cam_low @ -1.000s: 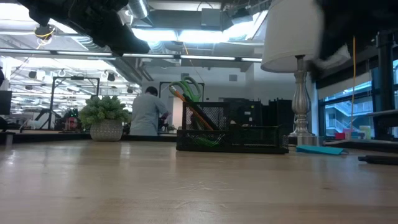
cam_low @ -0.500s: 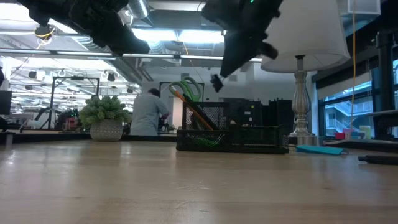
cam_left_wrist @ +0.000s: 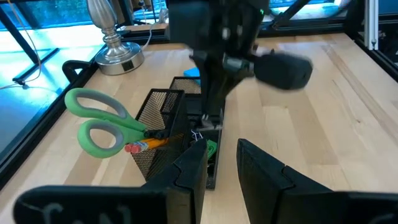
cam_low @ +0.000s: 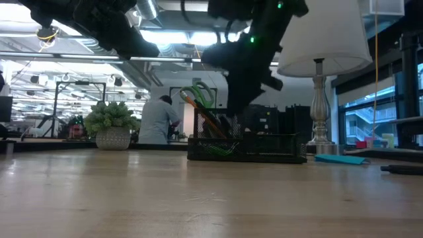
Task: Pick and place office supplies into organizer
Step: Put the black binder clip into the black organizer, then put the black pen into the black organizer
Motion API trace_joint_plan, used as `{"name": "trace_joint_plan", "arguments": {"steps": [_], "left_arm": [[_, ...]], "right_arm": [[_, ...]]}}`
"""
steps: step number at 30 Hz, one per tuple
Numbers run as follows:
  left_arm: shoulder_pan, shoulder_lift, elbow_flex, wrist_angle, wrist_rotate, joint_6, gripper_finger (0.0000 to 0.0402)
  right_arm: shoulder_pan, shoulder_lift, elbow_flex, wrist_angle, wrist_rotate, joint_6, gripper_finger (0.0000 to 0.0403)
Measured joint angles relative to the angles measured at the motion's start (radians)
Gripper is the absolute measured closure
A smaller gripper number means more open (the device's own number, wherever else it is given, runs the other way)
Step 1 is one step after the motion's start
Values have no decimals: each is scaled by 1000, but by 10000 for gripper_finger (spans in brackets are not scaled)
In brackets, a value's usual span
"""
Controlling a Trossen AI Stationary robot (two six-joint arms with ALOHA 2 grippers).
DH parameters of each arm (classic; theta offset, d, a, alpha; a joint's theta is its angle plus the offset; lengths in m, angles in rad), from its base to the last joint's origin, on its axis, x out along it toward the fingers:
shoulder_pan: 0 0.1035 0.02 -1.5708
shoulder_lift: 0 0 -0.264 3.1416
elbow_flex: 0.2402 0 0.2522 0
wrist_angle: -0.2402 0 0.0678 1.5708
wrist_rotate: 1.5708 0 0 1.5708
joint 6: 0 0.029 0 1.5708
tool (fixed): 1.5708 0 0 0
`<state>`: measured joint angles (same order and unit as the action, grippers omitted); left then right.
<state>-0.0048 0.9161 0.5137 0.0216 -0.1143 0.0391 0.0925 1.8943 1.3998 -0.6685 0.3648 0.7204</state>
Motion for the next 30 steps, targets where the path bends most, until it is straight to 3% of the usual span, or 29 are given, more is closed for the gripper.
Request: {"name": "trace_joint_plan", "arguments": {"steps": [11,23,30], "left_arm": [[0,0,0,-2,0,0,320],[0,0,0,-4,0,0,320],[0,0,0,-4,0,0,320]], "right_arm": [[0,92,0,18,22,3,395],[0,90,2,12,15,7,298],[0,89,113,-109,15,4,258]]}}
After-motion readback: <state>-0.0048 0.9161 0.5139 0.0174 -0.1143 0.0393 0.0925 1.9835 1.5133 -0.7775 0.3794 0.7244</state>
